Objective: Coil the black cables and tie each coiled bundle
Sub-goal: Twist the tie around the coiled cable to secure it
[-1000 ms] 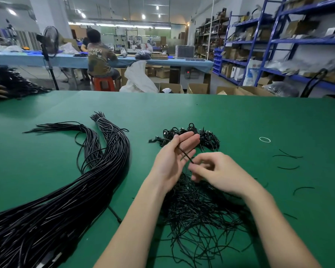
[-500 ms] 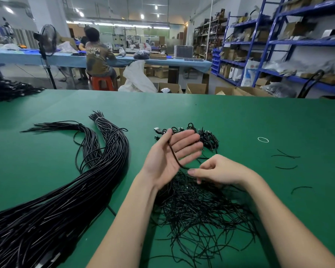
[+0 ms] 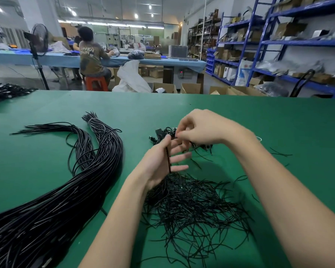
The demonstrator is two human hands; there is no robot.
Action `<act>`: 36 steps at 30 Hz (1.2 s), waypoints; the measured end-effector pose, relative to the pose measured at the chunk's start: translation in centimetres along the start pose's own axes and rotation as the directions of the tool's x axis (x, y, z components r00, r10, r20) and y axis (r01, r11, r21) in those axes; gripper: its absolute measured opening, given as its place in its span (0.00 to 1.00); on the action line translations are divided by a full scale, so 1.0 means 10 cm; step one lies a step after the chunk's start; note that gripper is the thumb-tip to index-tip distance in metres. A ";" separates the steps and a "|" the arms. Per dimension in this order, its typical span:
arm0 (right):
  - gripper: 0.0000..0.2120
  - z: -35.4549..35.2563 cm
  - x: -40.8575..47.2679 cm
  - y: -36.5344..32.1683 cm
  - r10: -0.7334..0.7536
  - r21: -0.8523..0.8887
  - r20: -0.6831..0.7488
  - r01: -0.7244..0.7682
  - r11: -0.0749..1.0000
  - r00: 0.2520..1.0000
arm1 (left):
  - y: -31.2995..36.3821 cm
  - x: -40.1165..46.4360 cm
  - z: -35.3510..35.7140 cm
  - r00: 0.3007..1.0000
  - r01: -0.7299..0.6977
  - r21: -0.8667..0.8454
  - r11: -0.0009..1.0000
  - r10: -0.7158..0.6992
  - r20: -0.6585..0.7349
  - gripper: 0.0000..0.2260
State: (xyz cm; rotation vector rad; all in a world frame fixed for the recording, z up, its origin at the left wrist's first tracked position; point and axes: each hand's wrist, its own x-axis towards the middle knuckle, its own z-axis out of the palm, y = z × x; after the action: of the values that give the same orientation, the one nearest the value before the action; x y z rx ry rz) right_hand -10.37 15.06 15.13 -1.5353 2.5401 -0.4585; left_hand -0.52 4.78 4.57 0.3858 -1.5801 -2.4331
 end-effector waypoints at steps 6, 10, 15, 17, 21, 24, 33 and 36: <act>0.12 0.61 -0.28 0.25 -0.039 0.658 0.185 -0.094 0.747 0.982 | 0.13 -0.04 -0.14 0.987 -0.162 -0.373 0.914 0.148 -0.066 0.23; 0.22 0.80 -0.30 0.48 0.032 0.576 0.365 -0.253 0.777 0.930 | 0.15 -0.10 -0.15 0.974 -0.187 -0.447 0.875 0.226 0.035 0.23; 0.30 0.61 -0.14 0.64 0.103 0.161 0.281 -0.152 0.975 0.954 | 0.13 -0.15 -0.13 0.969 -0.075 -0.216 0.973 0.123 0.216 0.24; 0.21 0.46 -0.04 0.66 0.062 0.000 0.260 -0.064 0.998 0.964 | 0.11 -0.15 -0.11 0.964 -0.005 -0.056 0.998 0.020 0.265 0.24; 0.10 0.16 0.17 0.55 -0.047 -0.258 0.110 0.074 0.963 0.993 | 0.07 -0.16 -0.06 0.930 0.120 0.161 0.980 -0.168 0.326 0.24; 0.15 -0.01 0.23 0.42 -0.132 -0.381 -0.070 0.096 0.920 0.989 | 0.05 -0.14 -0.04 0.948 0.154 0.235 0.960 -0.211 0.240 0.23; 0.14 -0.01 -0.05 0.12 -0.152 -0.108 -0.034 0.148 0.983 0.988 | 0.07 -0.05 -0.09 1.000 0.009 -0.034 0.999 -0.008 0.007 0.22; 0.12 0.17 -0.18 0.22 -0.096 0.187 0.012 0.092 0.978 0.995 | 0.10 -0.06 -0.11 0.999 -0.023 -0.128 0.991 0.028 0.036 0.23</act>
State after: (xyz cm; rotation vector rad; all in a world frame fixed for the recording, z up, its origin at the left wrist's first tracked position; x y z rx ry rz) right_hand -10.87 17.27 12.72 -1.5860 2.3406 -0.6678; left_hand 0.44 3.58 5.15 0.2970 -1.4242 -2.5195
